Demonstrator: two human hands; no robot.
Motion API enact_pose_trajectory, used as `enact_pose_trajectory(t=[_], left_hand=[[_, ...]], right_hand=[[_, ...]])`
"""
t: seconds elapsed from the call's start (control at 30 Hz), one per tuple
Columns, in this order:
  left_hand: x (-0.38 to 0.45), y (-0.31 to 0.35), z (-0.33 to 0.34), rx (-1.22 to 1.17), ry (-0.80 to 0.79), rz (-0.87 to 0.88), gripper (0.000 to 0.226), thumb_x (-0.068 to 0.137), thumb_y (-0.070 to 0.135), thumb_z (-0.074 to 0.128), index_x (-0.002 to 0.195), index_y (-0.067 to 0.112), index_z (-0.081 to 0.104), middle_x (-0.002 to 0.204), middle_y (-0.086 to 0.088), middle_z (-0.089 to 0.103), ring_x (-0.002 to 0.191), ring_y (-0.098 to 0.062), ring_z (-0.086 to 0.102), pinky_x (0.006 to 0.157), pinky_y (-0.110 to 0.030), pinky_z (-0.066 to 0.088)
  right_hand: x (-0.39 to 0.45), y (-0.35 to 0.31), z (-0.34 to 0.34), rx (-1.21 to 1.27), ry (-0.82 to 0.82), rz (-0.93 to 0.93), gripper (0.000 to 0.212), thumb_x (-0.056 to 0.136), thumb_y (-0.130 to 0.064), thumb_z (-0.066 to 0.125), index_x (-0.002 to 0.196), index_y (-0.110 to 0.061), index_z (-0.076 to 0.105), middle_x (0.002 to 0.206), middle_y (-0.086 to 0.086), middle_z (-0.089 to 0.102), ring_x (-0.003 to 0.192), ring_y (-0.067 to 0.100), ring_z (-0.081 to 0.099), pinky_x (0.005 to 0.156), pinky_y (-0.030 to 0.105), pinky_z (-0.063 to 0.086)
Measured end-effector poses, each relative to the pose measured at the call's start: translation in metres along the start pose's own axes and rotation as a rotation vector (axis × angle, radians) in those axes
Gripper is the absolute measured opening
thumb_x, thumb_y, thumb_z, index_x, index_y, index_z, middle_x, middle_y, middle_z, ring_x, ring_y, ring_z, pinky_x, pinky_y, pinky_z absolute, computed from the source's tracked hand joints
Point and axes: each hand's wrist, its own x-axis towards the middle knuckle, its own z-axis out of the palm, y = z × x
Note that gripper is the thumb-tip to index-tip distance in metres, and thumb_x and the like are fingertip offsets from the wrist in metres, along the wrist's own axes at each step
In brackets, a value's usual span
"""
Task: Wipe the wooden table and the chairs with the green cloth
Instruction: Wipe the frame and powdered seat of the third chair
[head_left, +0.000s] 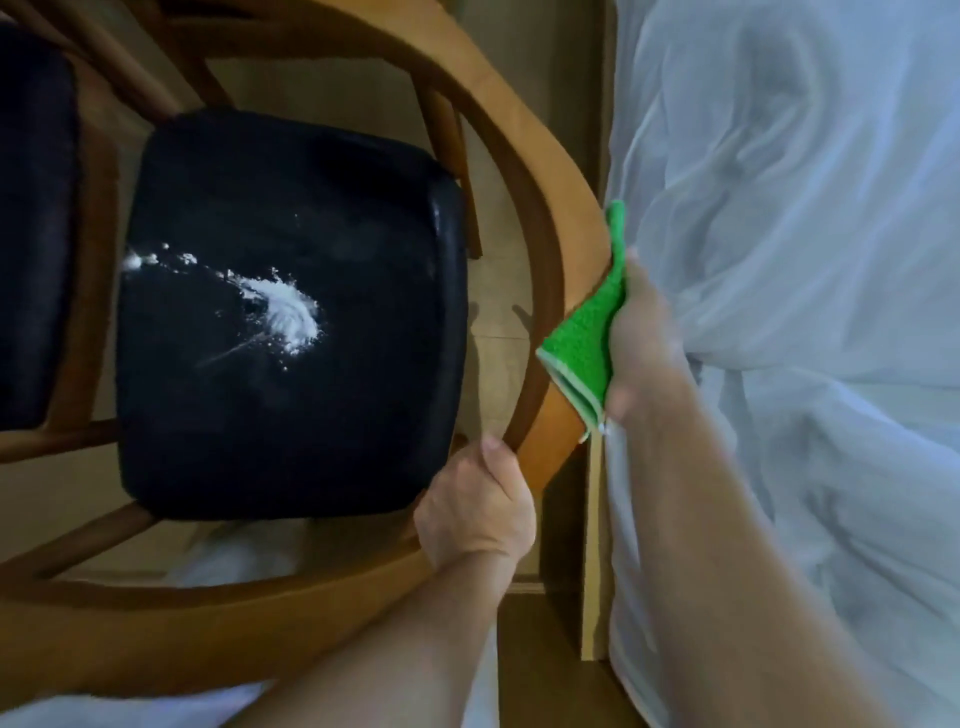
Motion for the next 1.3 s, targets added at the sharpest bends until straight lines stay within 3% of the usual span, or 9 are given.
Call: enact_pose_trajectory(t=[0.13,0.27,0.33,0.57,0.7,0.9,1.0,1.1,1.3], left_hand=[[0.001,-0.005,0.007,-0.011,0.099,0.052,0.068,0.082,0.053,-0.013,0.077,0.031,0.051,0.074,0.015,0.045,0.069,-0.005,0.039,0.063,-0.024,0.028],[0.001,-0.007,0.01,0.001,0.142,0.047,0.081,0.081,0.051,-0.014,0.086,0.026,0.062,0.077,0.012,0.049,0.071,-0.006,0.043,0.068,-0.025,0.03],[0.001,-0.008,0.011,-0.006,0.154,0.066,0.074,0.085,0.05,-0.012,0.08,0.028,0.058,0.074,0.011,0.051,0.067,-0.009,0.047,0.064,-0.026,0.031],[0.004,-0.012,0.013,-0.024,0.196,0.096,0.058,0.092,0.048,-0.003,0.071,0.032,0.048,0.065,0.011,0.051,0.058,-0.006,0.045,0.053,-0.022,0.027],[0.005,-0.014,0.013,-0.015,0.183,0.126,0.066,0.097,0.044,0.003,0.069,0.026,0.06,0.062,0.01,0.053,0.056,-0.01,0.053,0.056,-0.022,0.035],[0.009,-0.014,0.004,0.059,0.067,0.142,0.063,0.092,0.043,0.004,0.078,0.023,0.062,0.073,0.001,0.064,0.071,-0.022,0.063,0.066,-0.031,0.043],[0.011,-0.015,0.004,0.073,0.003,0.143,0.067,0.088,0.046,-0.003,0.088,0.026,0.061,0.083,0.002,0.067,0.08,-0.023,0.064,0.073,-0.034,0.043],[0.012,-0.017,0.004,0.068,-0.009,0.153,0.07,0.085,0.047,-0.006,0.096,0.027,0.06,0.09,0.003,0.068,0.087,-0.022,0.064,0.077,-0.034,0.043],[0.012,-0.016,0.005,0.009,0.002,0.145,0.061,0.091,0.045,0.002,0.083,0.025,0.059,0.078,0.003,0.065,0.075,-0.02,0.063,0.07,-0.033,0.045]], right_hand=[[0.017,-0.038,0.023,-0.485,-0.077,-0.366,0.027,0.101,-0.041,0.042,0.091,-0.022,0.058,0.078,-0.001,0.062,0.074,0.019,0.061,0.081,0.048,0.054],[0.017,-0.033,0.023,-0.882,0.03,-0.596,0.024,0.104,-0.039,0.036,0.11,-0.021,0.05,0.078,-0.013,0.05,0.066,-0.002,0.048,0.053,0.012,0.036],[0.02,-0.039,0.024,-0.942,0.039,-0.567,0.025,0.104,-0.04,0.035,0.107,-0.019,0.049,0.078,-0.013,0.047,0.064,-0.002,0.045,0.044,0.01,0.031],[0.029,-0.052,0.03,-0.561,-0.13,-0.191,0.039,0.097,-0.049,0.048,0.104,-0.014,0.063,0.085,0.007,0.065,0.074,0.02,0.063,0.076,0.038,0.054],[0.008,-0.029,0.013,-0.438,-0.044,-0.068,0.058,0.088,-0.067,0.046,0.113,-0.018,0.065,0.097,0.009,0.073,0.088,0.024,0.07,0.091,0.045,0.055],[-0.041,0.017,0.004,-0.377,0.185,0.009,0.052,0.096,-0.066,0.028,0.095,-0.023,0.058,0.086,-0.005,0.065,0.08,0.01,0.063,0.075,0.029,0.049],[-0.055,0.042,0.003,-0.413,0.239,-0.009,0.057,0.096,-0.066,0.021,0.111,-0.025,0.058,0.098,-0.008,0.066,0.091,0.008,0.063,0.082,0.028,0.049],[-0.057,0.048,0.005,-0.498,0.304,-0.098,0.051,0.101,-0.057,0.018,0.098,-0.024,0.056,0.085,-0.013,0.06,0.079,0.0,0.057,0.066,0.017,0.041],[-0.049,0.039,0.015,-0.69,0.456,-0.266,0.052,0.105,-0.046,0.019,0.072,-0.022,0.051,0.071,-0.007,0.053,0.067,0.004,0.052,0.052,0.017,0.033]])
